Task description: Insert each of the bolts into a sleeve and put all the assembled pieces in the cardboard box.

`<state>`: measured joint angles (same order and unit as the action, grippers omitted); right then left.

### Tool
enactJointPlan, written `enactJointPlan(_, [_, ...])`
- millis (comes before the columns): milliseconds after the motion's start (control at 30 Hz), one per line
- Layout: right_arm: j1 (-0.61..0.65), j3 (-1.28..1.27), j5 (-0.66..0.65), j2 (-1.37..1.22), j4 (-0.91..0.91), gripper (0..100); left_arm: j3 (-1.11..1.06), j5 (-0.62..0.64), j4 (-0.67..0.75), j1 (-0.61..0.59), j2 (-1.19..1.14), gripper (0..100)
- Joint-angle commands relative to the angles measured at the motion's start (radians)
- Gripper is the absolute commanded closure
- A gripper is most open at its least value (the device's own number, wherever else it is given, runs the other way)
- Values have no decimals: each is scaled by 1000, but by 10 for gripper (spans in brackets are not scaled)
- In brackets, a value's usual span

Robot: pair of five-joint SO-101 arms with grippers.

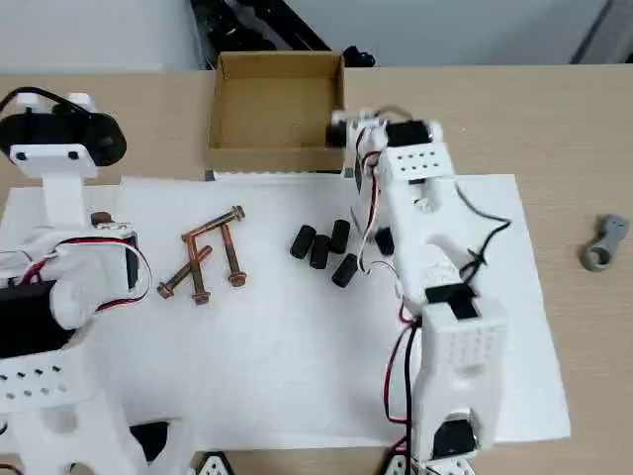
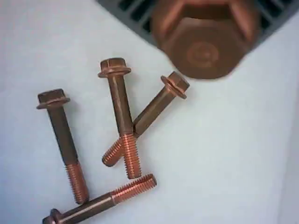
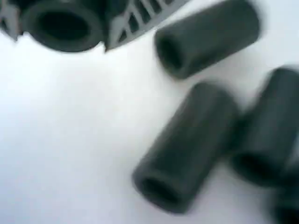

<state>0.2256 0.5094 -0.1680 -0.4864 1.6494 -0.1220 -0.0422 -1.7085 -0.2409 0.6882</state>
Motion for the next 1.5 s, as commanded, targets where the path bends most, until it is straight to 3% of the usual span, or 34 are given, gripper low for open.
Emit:
enactJointPlan(0, [18,57,-9,239,16,991,8,-6,28,2,29,994])
enactJointPlan(267, [30,57,-3,700,15,991,5,-3,63,17,112,994])
enactJointPlan(567, [28,-28,5,1130,16,995,2,-2,176,218,203,994])
enactJointPlan(767, [27,-284,261,1372,-12,996,2,-2,324,221,203,994])
enactJointPlan(900, [28,-531,393,1503,-142,996,2,48,376,222,201,994])
enactJointPlan(1100, [111,-942,390,1658,-466,996,2,196,519,224,201,994])
enactJointPlan(1300, [315,-1266,256,1762,-851,996,2,204,663,404,198,994])
enactJointPlan(1467, [357,-1366,229,1778,-981,996,10,204,707,539,140,994])
